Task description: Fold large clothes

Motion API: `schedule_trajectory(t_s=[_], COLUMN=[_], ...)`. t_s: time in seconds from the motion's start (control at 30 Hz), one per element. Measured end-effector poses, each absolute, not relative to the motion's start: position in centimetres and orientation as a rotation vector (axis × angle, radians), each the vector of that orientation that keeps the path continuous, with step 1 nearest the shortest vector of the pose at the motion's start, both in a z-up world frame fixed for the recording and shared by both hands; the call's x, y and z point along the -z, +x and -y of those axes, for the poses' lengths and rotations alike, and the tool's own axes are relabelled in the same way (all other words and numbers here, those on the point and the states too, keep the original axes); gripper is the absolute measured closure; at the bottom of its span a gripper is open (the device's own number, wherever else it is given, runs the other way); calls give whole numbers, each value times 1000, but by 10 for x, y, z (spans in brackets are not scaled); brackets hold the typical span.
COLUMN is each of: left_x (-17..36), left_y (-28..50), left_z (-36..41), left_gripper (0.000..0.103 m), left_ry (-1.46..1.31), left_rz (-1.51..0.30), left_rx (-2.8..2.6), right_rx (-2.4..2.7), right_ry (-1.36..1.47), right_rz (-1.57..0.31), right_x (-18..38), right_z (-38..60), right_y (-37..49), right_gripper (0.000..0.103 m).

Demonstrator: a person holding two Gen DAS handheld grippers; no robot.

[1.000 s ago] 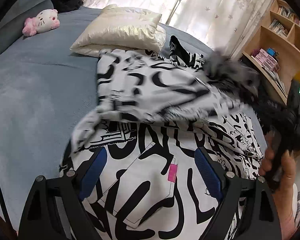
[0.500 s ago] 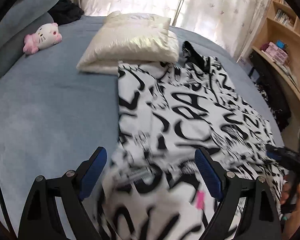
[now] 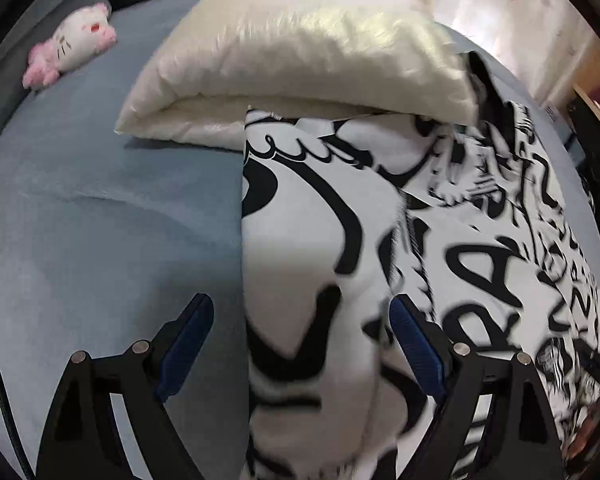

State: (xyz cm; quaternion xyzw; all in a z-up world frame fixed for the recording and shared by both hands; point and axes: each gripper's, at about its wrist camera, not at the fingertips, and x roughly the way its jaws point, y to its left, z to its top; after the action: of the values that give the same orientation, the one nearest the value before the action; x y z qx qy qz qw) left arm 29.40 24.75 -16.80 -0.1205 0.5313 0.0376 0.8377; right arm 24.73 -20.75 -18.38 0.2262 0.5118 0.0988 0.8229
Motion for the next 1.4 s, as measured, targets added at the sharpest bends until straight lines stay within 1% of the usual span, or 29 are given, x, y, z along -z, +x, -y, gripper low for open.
schedule_trajectory(t_s=[0.03,0.07,0.1,0.13,0.17,0.2,0.23,0.37,0.4,0.47,0.53,0.57,0.63,0.67,0.7,0.73,0.77,0.8,0.83,0.93,1.07,1.1,1.13,1.23,1.4], left_x=[172,175,177,178,178,177,174,163,162,167,177,182,186,185,182,178,174,170,163,141,123,123,123,129,149], left_y=[298,301,304,306,307,306,305,298,297,296,299,301,303,304,302,302,301,300,296,282,257,250,242,226,207], left_z=[-250,-254,-258,-261,-264,-268,-274,-296,-300,-306,-306,-304,-299,-297,-298,-297,-297,-295,-295,-291,-265,-256,-245,-209,-154], left_gripper=[27,36,61,76,82,95,97,98,98,98,98,97,93,91,84,72,67,56,52,52,52,54,59,65,66], left_ry=[-274,-300,-322,-330,-326,-321,-319,-379,-383,-369,-332,-306,-266,-246,-235,-218,-209,-208,-213,-218,-178,-176,-178,-156,-103], left_rz=[-1121,-1113,-1113,-1115,-1107,-1088,-1066,-973,-954,-933,-945,-955,-969,-971,-973,-979,-981,-980,-969,-925,-908,-911,-909,-924,-920], left_rx=[-85,-81,-62,-54,-66,-74,-80,-56,-51,-54,-73,-84,-104,-115,-124,-147,-157,-159,-161,-141,-113,-97,-73,-19,5], right_rx=[-230,-247,-273,-287,-298,-306,-317,-369,-371,-349,-282,-253,-235,-235,-235,-231,-225,-219,-217,-221,-233,-230,-228,-205,-99], right_ry=[477,473,464,447,428,411,396,409,409,405,349,305,270,293,307,320,326,322,313,266,225,215,201,132,1], right_rz=[-1076,-1069,-1065,-1060,-1047,-1036,-1023,-916,-866,-834,-883,-925,-997,-994,-994,-1003,-1008,-1008,-1004,-969,-918,-908,-896,-844,-721], right_x=[185,185,185,184,182,179,177,154,146,143,157,167,185,185,184,181,178,173,170,157,141,138,135,124,109], right_z=[204,201,195,188,179,172,164,143,140,138,133,129,126,130,133,137,139,142,143,144,138,136,132,113,84], right_y=[248,249,251,253,255,258,261,268,268,270,277,281,283,280,279,277,275,271,267,250,228,226,222,213,199], right_gripper=[52,58,70,73,74,75,76,77,77,77,77,74,72,69,65,64,63,63,63,63,63,63,62,61,61])
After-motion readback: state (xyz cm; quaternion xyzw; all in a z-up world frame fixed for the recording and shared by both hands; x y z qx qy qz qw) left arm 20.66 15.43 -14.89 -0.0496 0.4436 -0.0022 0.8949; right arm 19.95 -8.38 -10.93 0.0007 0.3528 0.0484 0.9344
